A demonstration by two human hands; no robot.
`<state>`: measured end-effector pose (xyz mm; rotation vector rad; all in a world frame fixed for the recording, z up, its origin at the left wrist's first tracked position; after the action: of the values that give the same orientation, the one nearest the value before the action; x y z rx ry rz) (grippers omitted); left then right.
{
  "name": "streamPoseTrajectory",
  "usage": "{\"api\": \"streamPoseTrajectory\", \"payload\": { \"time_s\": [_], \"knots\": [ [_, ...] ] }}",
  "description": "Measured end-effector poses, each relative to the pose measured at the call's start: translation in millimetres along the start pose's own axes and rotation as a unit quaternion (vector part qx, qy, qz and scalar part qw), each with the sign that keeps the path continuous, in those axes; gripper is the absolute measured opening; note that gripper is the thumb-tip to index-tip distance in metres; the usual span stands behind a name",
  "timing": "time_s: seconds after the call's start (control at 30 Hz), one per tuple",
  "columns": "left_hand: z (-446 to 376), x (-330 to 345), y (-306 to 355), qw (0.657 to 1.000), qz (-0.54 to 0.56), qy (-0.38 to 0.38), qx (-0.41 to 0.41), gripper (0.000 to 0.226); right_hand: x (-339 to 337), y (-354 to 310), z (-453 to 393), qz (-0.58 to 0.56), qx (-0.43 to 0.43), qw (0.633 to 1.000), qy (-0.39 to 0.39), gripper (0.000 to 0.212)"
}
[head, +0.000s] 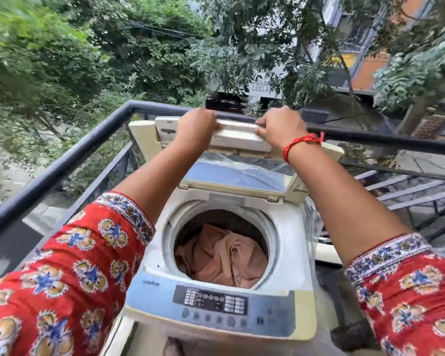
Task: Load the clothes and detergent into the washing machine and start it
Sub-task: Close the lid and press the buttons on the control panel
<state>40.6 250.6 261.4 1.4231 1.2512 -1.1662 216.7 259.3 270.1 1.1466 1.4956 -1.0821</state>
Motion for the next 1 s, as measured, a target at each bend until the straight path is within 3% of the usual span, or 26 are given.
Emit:
{"api": "streamPoseTrajectory", "payload": {
  "time_s": [0.2,0.37,0.47,0.6,0.77,1.0],
  "knots": [
    [40,-2,6,0.998,-0.059,0.005,-0.015,0.023,-1,-1,35,-0.032,-0.099,0.994,-0.035,0.026],
    [85,10,7,0.992,-0.116,-0.027,0.047,0.015,23,-10,78,-0.041,-0.164,0.982,-0.089,0.031],
    [111,28,-2,0.991,-0.087,-0.072,0.071,0.031,46,-14,111,-0.081,-0.194,0.972,-0.105,0.035],
    [146,74,-17,0.986,-0.015,-0.147,0.079,0.03,83,-20,155,-0.118,-0.238,0.955,-0.136,0.036],
    [187,115,-20,0.978,-0.022,-0.183,0.102,0.027,115,-28,203,-0.127,-0.298,0.944,-0.066,0.034],
    [248,178,-14,0.965,0.015,-0.246,0.094,0.022,200,-34,251,-0.127,-0.279,0.935,-0.177,0.033]
  ]
}}
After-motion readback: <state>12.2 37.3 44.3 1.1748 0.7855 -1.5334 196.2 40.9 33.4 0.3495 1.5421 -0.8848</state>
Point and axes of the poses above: each hand's wrist, its own z-axis away from the middle knuckle, its own x-axis out of the palm, y = z × x, the point moved 7 cm from there along -z, towards the middle knuckle, and after that the axes turned 4 degrees about -y, right-handed, at the moved point
